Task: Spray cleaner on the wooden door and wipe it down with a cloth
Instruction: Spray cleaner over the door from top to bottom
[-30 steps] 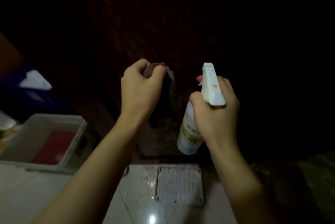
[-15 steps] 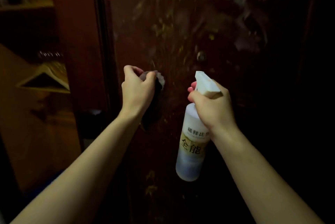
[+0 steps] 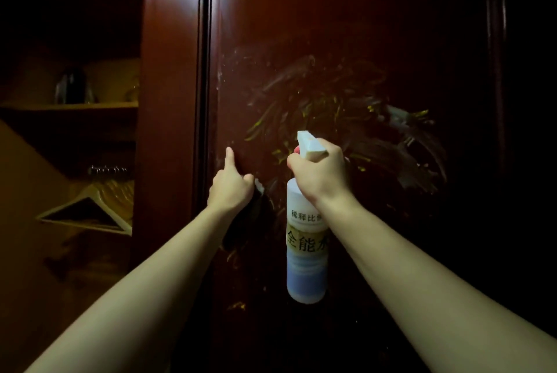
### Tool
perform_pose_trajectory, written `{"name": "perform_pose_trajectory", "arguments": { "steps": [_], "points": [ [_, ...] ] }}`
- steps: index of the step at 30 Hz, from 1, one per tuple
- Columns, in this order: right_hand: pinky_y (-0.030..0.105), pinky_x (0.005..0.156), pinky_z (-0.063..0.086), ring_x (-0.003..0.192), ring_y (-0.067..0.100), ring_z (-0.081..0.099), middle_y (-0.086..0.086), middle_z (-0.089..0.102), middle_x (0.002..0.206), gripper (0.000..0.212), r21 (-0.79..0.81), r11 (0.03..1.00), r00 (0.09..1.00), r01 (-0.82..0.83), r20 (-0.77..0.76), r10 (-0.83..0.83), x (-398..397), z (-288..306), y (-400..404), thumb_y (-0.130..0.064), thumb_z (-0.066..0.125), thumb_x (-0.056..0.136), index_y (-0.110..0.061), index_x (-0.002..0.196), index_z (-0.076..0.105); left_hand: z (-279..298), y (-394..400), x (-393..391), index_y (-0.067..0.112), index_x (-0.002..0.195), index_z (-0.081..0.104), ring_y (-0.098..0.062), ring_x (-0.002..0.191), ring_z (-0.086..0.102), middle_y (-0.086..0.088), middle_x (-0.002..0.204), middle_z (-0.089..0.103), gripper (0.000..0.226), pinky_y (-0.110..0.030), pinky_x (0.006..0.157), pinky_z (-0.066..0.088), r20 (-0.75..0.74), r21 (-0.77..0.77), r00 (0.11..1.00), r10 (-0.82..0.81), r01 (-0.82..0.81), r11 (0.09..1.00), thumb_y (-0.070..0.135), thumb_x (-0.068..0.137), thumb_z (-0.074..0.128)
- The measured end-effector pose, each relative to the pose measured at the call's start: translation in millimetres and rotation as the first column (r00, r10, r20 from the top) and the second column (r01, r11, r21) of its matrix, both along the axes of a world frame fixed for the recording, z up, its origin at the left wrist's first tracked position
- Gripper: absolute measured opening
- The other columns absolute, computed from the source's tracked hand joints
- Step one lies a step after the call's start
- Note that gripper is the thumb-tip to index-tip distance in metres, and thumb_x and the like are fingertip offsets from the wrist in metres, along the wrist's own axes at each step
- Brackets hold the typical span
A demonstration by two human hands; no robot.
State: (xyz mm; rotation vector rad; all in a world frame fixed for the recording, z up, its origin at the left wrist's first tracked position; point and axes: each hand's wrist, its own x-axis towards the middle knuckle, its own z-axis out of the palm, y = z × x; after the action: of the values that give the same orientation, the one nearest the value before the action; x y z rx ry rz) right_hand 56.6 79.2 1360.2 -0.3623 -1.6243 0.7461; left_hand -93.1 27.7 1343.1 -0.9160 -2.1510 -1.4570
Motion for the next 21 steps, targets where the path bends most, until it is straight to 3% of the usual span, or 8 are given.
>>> {"name": "perform_pose_trajectory", "arguments": {
  "steps": [3, 9, 14, 17, 21],
  "points": [
    [0.038, 0.069, 0.052, 0.074, 0.031, 0.06, 0.003, 0.062, 0.069, 0.008, 0.028, 0.999, 0.999, 0.026, -0.031, -0.025, -8, 16, 0, -0.017, 0.062, 0.073, -0.01, 0.076, 0.063, 5, 1, -4, 0.029, 0.153, 0.008, -0.037, 0.115, 0.053, -0.016, 0.131, 0.053, 0.074, -0.039, 0.091, 0.042, -0.02, -0.028, 0.997, 0.074, -0.075, 0.997, 0.027, 0.091, 0.048],
    [0.026, 0.055, 0.037, 0.062, 0.019, 0.052, -0.003, 0.057, 0.066, 0.007, 0.125, 0.989, 0.997, 0.08, -0.014, -0.079, -11, 39, -5, -0.019, 0.061, 0.077, -0.011, 0.076, 0.06, 18, 2, -8, 0.024, 0.15, 0.012, -0.038, 0.113, 0.054, -0.017, 0.129, 0.053, 0.069, -0.042, 0.09, 0.042, -0.025, -0.155, 0.992, 0.121, -0.123, 0.98, 0.031, 0.091, 0.046],
    [0.024, 0.053, 0.037, 0.057, 0.014, 0.048, -0.005, 0.052, 0.061, 0.003, 0.055, 0.998, 0.999, 0.004, -0.053, -0.001, -17, 45, -4, -0.013, 0.061, 0.076, -0.012, 0.073, 0.06, 26, 0, -9, 0.018, 0.144, 0.024, -0.039, 0.112, 0.054, -0.019, 0.127, 0.054, 0.059, -0.042, 0.09, 0.042, -0.025, -0.184, 0.995, 0.098, -0.101, 0.978, 0.03, 0.091, 0.047],
    [0.023, 0.051, 0.035, 0.053, 0.013, 0.042, -0.004, 0.047, 0.058, 0.01, 0.02, 0.998, 0.996, -0.052, -0.072, 0.053, -18, 45, -3, -0.009, 0.059, 0.075, -0.011, 0.067, 0.054, 27, -1, -9, 0.015, 0.14, 0.027, -0.038, 0.107, 0.055, -0.019, 0.122, 0.056, 0.055, -0.041, 0.082, 0.041, -0.041, -0.179, 0.994, 0.098, -0.104, 0.978, 0.03, 0.091, 0.047],
    [0.021, 0.043, 0.033, 0.051, 0.013, 0.04, -0.003, 0.046, 0.058, 0.015, 0.022, 0.999, 0.995, -0.027, -0.092, 0.029, -14, 41, 2, -0.007, 0.057, 0.075, -0.01, 0.062, 0.05, 23, 0, -12, 0.015, 0.146, 0.017, -0.038, 0.109, 0.055, -0.019, 0.125, 0.055, 0.065, -0.042, 0.086, 0.042, -0.036, -0.203, 0.997, 0.064, -0.07, 0.977, 0.031, 0.091, 0.047]
  ]
}}
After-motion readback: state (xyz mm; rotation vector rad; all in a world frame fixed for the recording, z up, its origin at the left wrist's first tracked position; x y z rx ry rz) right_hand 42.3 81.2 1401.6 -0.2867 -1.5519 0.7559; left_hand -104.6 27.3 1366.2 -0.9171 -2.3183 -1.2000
